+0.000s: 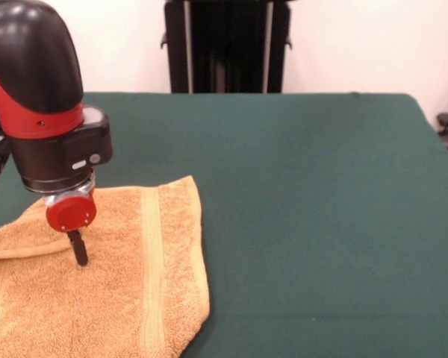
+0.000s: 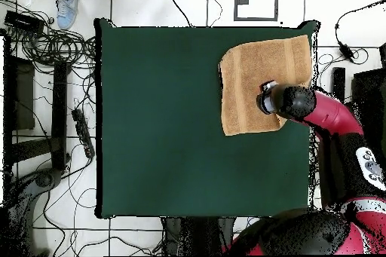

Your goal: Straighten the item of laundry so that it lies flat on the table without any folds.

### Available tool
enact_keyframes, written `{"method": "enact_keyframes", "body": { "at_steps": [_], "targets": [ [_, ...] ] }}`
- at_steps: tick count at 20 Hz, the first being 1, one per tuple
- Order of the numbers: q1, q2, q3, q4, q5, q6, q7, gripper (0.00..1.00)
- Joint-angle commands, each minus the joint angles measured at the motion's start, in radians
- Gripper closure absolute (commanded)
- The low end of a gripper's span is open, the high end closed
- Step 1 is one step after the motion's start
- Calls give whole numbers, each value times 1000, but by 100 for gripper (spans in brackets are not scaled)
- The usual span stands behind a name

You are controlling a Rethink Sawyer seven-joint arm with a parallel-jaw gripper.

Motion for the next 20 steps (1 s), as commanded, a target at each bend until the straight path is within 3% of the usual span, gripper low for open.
{"method": "enact_keyframes", "body": {
  "at_steps": [1,8,20],
  "targets": [
    [-13,-81,67,108,-47,143,-251,0],
    [-31,-181,90,146,-36,229,-276,0],
    [-82,-114,137,147,-58,199,-289,0]
  ]
}}
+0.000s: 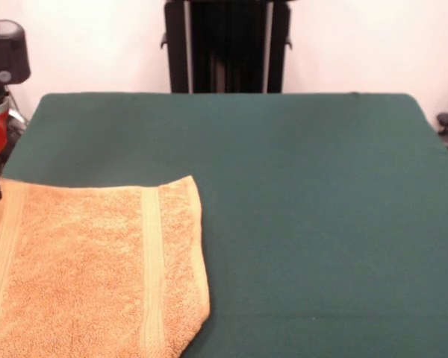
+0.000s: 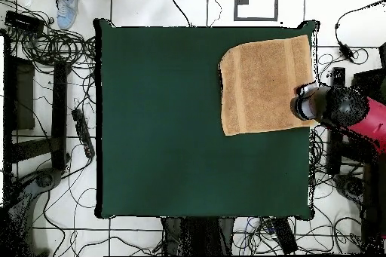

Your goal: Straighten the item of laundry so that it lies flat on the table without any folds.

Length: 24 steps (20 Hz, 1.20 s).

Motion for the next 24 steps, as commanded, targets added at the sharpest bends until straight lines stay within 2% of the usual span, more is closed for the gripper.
{"method": "enact_keyframes", "body": {
  "at_steps": [1,12,14,24],
  "targets": [
    [3,63,139,112,-31,70,-291,0],
    [7,66,153,80,-56,98,-317,0],
    [22,64,145,72,-52,103,-288,0],
    [65,97,159,109,-6,-41,-123,0]
  ]
}}
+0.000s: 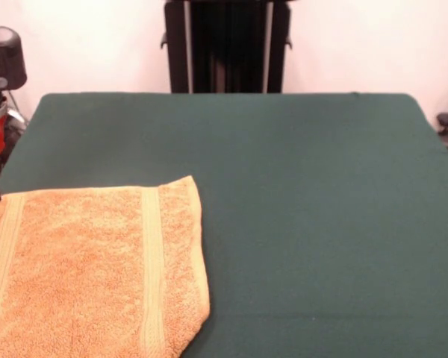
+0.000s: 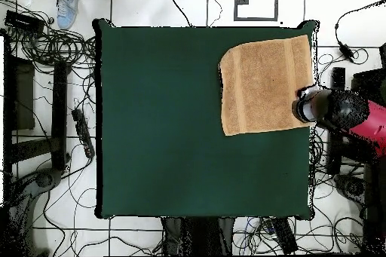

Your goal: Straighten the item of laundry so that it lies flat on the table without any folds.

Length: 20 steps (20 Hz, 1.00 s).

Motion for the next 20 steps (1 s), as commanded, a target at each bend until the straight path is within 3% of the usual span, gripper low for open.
{"method": "enact_keyframes", "body": {
  "at_steps": [1,13,20],
  "targets": [
    [85,88,147,108,19,-52,-112,0],
    [160,114,129,100,101,-144,67,0],
    [196,119,106,116,194,-205,160,0]
  ]
}}
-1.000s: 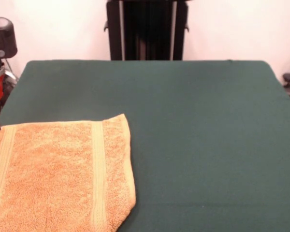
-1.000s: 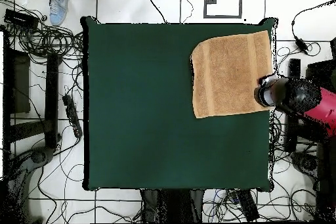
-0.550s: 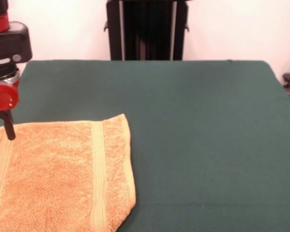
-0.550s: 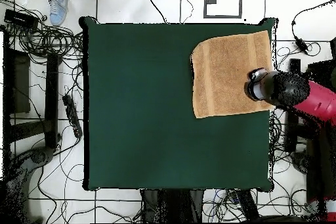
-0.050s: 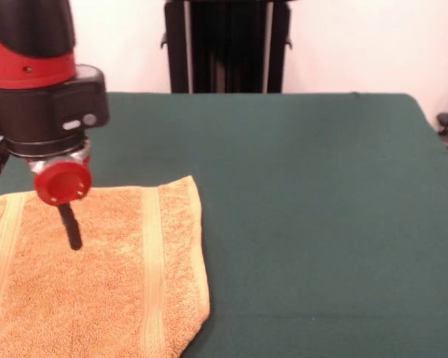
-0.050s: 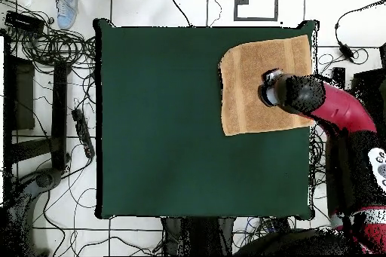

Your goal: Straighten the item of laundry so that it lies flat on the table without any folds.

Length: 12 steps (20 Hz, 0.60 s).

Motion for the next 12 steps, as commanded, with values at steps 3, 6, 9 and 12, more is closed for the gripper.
{"method": "enact_keyframes", "body": {
  "at_steps": [3,6,9,12],
  "targets": [
    [92,70,74,114,139,-103,189,0],
    [125,79,66,116,205,-143,238,0],
    [139,82,68,125,253,-164,248,0],
    [147,97,67,122,288,-187,222,0]
  ]
}}
